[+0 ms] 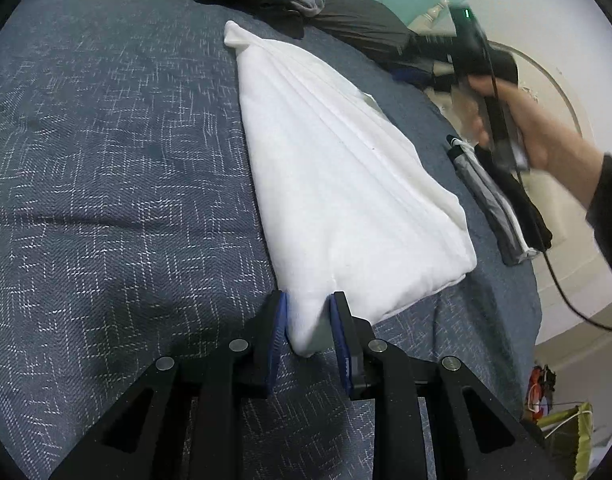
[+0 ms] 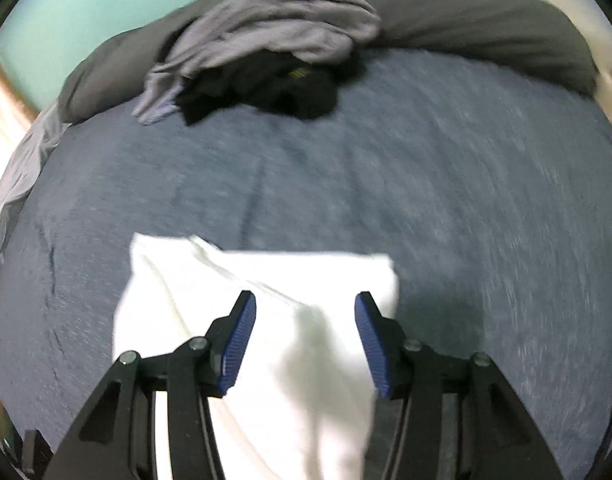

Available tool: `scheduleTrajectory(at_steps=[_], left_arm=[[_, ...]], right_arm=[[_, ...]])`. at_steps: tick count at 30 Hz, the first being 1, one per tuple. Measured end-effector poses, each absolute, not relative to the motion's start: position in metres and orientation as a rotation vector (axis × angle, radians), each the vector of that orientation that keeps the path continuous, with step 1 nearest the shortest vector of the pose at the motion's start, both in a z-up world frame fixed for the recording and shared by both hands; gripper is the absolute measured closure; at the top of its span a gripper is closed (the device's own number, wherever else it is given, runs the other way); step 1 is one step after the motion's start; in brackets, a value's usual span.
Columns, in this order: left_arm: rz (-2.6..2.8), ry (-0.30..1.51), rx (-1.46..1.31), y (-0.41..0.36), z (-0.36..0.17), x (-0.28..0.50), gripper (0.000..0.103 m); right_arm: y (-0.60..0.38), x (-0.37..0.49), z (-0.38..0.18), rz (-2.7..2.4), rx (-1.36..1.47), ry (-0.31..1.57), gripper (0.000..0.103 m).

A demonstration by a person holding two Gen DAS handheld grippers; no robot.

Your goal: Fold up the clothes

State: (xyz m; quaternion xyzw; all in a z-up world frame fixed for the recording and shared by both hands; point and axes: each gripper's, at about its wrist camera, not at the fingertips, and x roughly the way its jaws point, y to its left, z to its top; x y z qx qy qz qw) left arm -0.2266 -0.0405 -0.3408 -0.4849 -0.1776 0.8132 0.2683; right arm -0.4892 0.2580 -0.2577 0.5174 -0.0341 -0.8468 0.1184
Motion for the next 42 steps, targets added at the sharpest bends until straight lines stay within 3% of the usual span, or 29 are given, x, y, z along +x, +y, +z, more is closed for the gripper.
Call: scheduleTrajectory(at_steps=[5, 8, 13, 15, 30, 35, 38, 40, 42], left_arm=[[2.194, -0.477, -1.309, -0.036, -0.341, -0.227, 0.078], [2.195, -0.476, -1.309, -0.034, -0.341, -0.228, 0.078], [2.194, -0.476, -1.309, -0.033, -0.341, -0.228, 0.078], [2.194, -0.476, -1.308, -0.033, -0.341, -0.228, 0.078], [2.194, -0.471, -1.310, -0.025, -0.345, -0.227, 0.078], [2.190, -0.478, -1.311, -0.027, -0.344, -0.227, 0.078], [2.192, -0.475, -1.311, -0.026, -0.343, -0.226, 0.078], [2.193, -0.474, -1.312, -0.025, -0.343, -0.226, 0.078], [2.193, -0.475, -1.312, -0.025, -0.343, -0.226, 0.078]], right_arm=[[0.258, -0.489, -0.276, -2.437, 1.509, -0.128, 0.053], [0.255, -0.491, -0.286, -2.411, 1.502, -0.139, 0.064], [0.242, -0.493, -0.299, -2.386, 1.502, -0.099, 0.098], [0.244, -0.491, -0.296, -2.417, 1.479, -0.104, 0.101], [0.264, -0.512, -0.297, -2.587, 1.452, -0.148, 0.103], [0.273, -0.500, -0.289, -2.523, 1.374, -0.279, 0.101], [0.281, -0.486, -0.289, -2.485, 1.386, -0.327, 0.096], [0.281, -0.475, -0.290, -2.438, 1.391, -0.324, 0.079], [0.281, -0.464, -0.294, -2.406, 1.428, -0.318, 0.072]])
